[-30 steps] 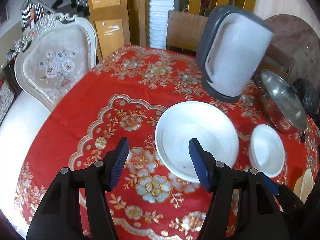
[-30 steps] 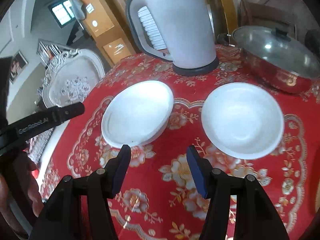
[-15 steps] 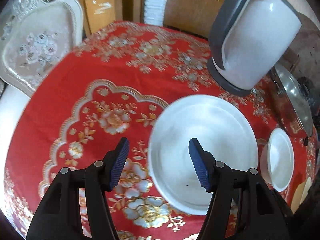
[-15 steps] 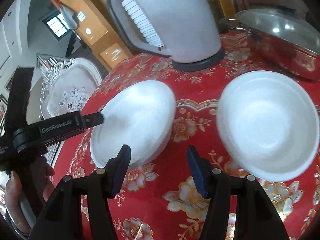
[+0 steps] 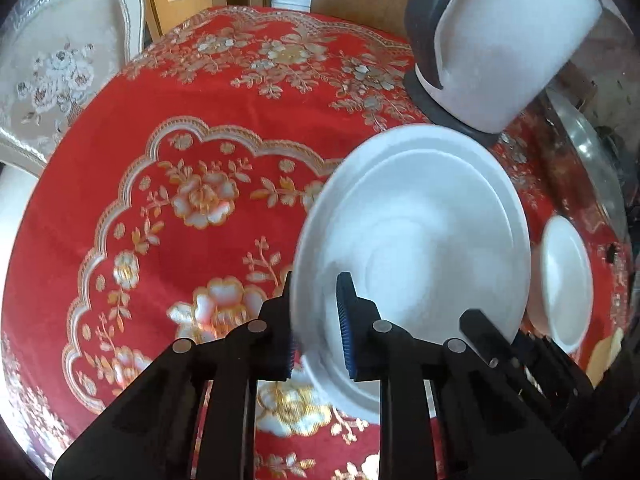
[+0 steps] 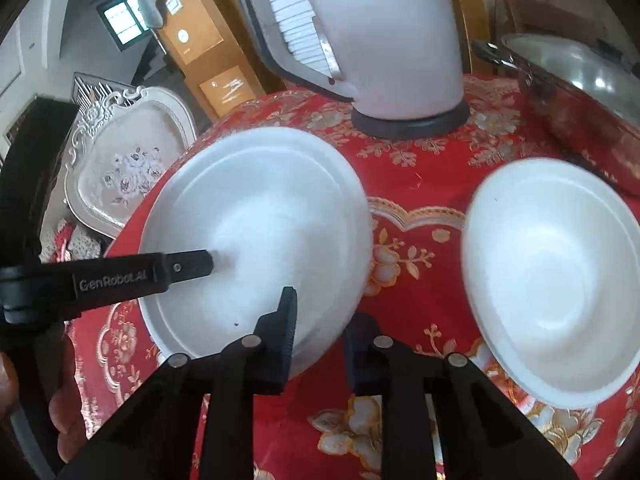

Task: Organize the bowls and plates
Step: 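Close both grippers on the white plate's rim, then lift the white plate with both grippers and carry it over the green bowl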

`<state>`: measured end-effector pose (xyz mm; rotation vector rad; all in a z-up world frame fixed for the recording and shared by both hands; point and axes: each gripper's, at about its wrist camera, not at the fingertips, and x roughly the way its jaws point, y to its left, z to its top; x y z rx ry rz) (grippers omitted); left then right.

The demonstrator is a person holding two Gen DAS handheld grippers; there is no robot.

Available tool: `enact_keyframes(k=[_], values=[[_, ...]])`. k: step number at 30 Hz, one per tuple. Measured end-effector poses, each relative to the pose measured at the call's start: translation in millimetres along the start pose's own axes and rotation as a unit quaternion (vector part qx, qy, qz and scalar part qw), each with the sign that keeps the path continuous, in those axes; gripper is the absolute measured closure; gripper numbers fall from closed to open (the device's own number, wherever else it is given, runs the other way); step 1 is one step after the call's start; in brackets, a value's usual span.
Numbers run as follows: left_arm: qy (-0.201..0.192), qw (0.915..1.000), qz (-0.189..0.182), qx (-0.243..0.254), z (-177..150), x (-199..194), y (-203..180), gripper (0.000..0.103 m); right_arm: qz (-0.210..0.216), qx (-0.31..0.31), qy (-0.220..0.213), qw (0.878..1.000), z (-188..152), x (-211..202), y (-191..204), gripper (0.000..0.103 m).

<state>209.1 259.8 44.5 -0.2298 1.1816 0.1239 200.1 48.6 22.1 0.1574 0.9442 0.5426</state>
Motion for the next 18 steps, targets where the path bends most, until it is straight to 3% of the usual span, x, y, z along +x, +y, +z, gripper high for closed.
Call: enact_keyframes(k=[11, 18], values=[[0.002, 0.9995, -0.005, 0.033, -44.6, -31.0, -17.3, 0.085, -0.002, 0.005, -0.004, 1.000, -20.9, -49.6, -5.3, 0.087], [0.009, 0.9981, -0.026, 0.056, -75.5, -44.8, -33.8, 0.086, 0.008, 0.018, 0.008, 1.000, -45.5, -77.8, -18.1, 0.087]])
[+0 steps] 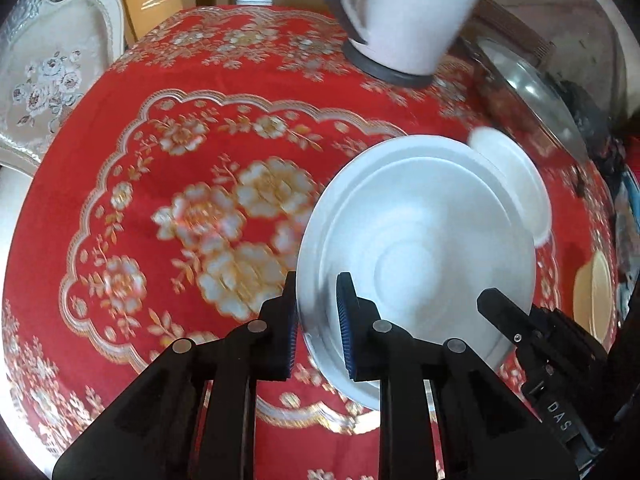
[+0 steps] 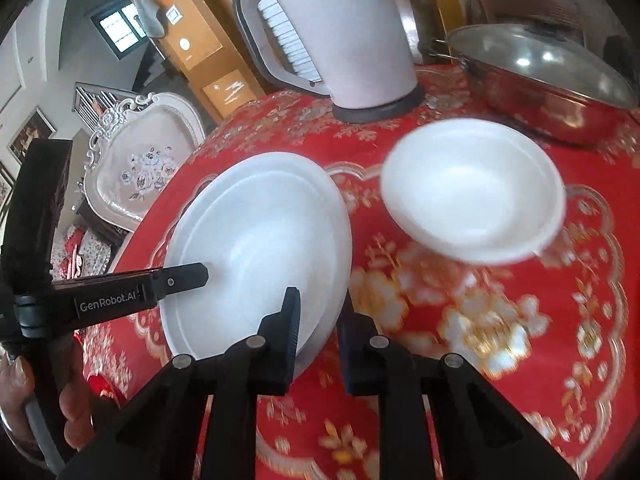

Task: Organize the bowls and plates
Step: 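Lift the white plate with both grippers and carry it over the green bowl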

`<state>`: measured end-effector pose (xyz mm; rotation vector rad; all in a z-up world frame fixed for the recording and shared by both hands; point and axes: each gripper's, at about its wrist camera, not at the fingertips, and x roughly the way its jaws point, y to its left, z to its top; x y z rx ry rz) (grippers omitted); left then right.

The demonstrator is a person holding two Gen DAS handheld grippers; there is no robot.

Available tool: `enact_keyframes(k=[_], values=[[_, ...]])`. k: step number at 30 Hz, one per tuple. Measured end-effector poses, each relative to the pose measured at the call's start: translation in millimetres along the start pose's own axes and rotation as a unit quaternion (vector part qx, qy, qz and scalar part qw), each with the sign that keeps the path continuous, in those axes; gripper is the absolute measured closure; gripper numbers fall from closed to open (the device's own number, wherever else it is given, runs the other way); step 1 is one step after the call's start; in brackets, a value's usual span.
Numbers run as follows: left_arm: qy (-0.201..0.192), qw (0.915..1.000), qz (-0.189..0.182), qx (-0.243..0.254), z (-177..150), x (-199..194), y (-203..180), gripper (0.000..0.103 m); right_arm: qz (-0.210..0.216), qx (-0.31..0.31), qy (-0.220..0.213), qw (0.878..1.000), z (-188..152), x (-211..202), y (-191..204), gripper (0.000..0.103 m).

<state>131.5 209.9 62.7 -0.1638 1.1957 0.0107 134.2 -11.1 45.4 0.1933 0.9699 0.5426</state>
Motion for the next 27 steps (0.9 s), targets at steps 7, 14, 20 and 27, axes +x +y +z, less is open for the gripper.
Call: enact_keyframes(k=[7, 14, 20, 27], values=[[0.000, 0.9997, -0.014, 0.022, -36.4, -19.8, -25.8, 0.086, 0.001, 0.003, -0.004, 1.000, -19.6, -36.9, -7.5, 0.086], [-0.011, 0.9992, -0.018, 0.035, -77.1, -44.8, -44.2, 0.086, 0.012, 0.005, -0.006, 1.000, -41.1, -65.5, -11.7, 0.086], [-0.022, 0.9991, -0.017, 0.032, -110.6, -60.5, -46.3, 0.086, 0.022, 0.000, -0.012, 1.000, -58.9, -83.6, -7.4, 0.086], [-0.043, 0.9989, -0.014, 0.015, -146.6, -81.6, -35.7, 0.085, 0.042, -0.017, -0.012, 0.999, -75.5, -98.0, 4.1, 0.086]])
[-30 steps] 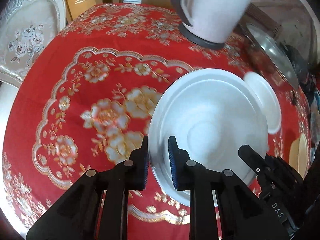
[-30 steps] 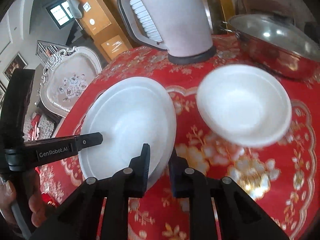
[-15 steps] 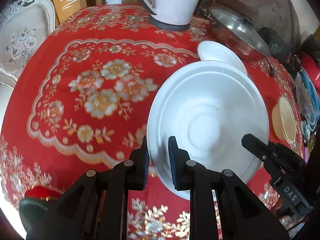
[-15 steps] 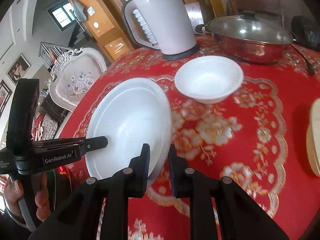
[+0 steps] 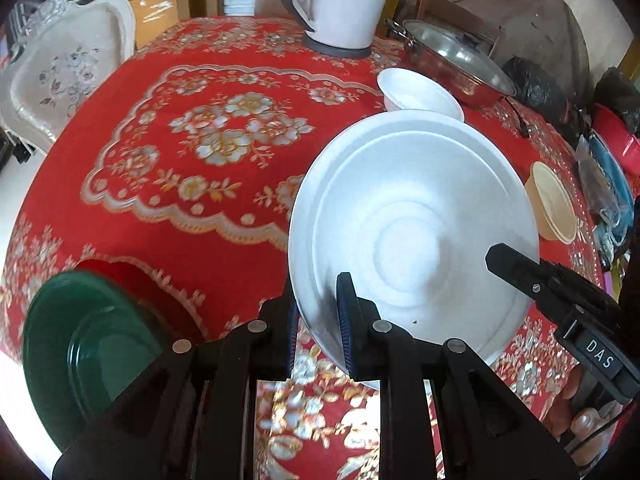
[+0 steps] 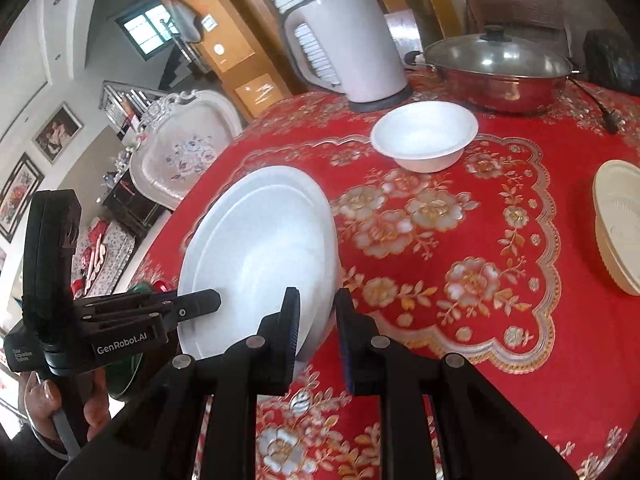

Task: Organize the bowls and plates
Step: 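Lift the white plate with both grippers and carry it over the green bowl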

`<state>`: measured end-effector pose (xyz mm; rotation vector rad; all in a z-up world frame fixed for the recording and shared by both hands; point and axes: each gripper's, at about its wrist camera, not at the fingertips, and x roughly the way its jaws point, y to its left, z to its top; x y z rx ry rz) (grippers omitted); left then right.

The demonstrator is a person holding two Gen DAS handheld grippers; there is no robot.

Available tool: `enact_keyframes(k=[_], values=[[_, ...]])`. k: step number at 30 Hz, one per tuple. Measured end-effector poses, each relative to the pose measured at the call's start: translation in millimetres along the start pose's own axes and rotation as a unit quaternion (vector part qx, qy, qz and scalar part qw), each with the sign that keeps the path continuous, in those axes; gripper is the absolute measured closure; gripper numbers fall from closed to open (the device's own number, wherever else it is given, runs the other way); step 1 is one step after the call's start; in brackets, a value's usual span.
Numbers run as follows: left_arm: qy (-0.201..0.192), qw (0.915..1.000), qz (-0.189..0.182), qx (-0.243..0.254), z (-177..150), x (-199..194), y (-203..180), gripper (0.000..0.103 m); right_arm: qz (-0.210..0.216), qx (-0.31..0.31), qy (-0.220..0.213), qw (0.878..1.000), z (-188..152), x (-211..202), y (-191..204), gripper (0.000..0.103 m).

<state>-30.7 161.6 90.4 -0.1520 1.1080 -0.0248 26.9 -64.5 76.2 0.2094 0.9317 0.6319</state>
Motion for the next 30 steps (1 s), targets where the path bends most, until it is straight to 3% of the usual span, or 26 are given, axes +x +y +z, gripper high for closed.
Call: enact_keyframes(k=[15, 30], values=[[-0.055, 0.9964, 0.044, -0.047, -50.7, -51.8, 50.5, 0.085, 0.062, -0.058, 0.018, 0.996, -18.5, 9.0, 59.8, 0.083], [-0.081, 0.9907, 0.059, -0.093, -74.3, -86.7, 99.1, 0.085, 0.083, -0.113, 0.038, 0.989, -19.1, 29.2, 117.5, 0.083]])
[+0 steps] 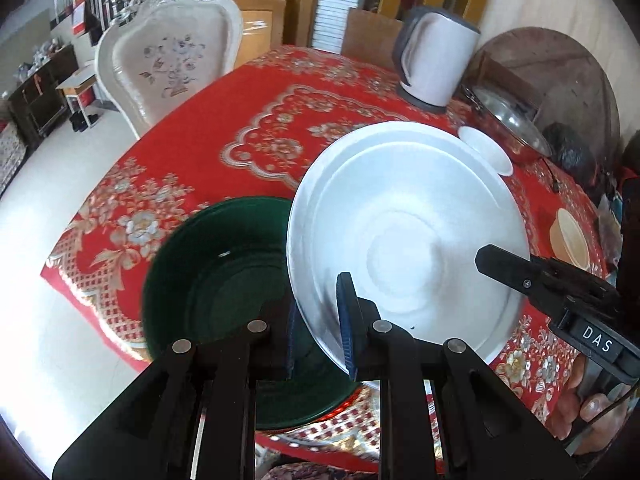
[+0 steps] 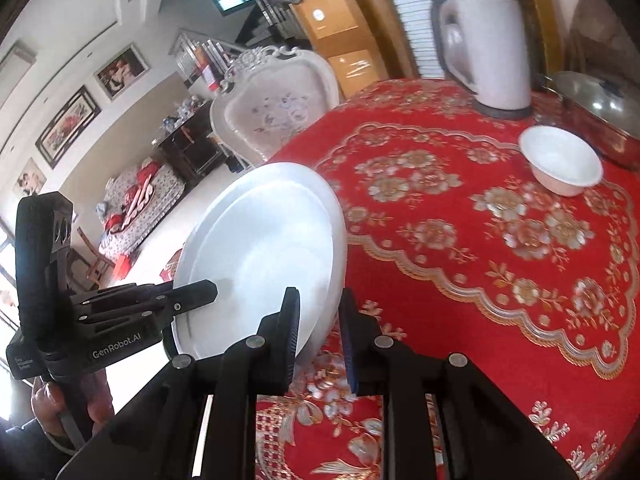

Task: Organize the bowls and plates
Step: 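Lift the white plate with both grippers and carry it over the green bowl, then lower the white plate into the green bowl and open both grippers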

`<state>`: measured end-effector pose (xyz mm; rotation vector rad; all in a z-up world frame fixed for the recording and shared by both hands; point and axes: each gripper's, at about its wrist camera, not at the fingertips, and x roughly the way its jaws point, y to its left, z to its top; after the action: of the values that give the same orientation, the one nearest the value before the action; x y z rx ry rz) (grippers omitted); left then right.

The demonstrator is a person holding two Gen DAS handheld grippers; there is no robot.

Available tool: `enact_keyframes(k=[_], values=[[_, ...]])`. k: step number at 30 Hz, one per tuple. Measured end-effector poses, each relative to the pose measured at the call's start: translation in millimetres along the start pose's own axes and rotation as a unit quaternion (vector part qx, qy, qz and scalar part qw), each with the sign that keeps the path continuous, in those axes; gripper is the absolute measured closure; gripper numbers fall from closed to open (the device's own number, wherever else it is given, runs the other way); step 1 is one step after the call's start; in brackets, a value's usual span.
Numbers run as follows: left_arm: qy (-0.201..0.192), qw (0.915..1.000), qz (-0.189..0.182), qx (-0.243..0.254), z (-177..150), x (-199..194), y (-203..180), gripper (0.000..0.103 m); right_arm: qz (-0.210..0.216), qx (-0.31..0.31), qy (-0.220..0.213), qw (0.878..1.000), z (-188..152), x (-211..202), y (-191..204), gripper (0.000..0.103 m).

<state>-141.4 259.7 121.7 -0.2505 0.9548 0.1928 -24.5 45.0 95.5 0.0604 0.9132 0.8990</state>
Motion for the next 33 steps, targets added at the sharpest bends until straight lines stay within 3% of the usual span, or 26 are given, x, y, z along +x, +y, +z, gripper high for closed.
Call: enact_keyframes(k=[18, 33], values=[[-0.005, 0.9986, 0.013, -0.051, -7.5, -9.0, 53.4, 0.085, 0.014, -0.042, 0.028, 0.999, 9.9, 38.7, 50.3, 0.083], [0.028, 0.9968, 0.011, -0.074, -21.0, 6.8, 77.0, 0.085, 0.006, -0.055, 0.064, 0.996, 2.8, 63.1, 66.4, 0.083]])
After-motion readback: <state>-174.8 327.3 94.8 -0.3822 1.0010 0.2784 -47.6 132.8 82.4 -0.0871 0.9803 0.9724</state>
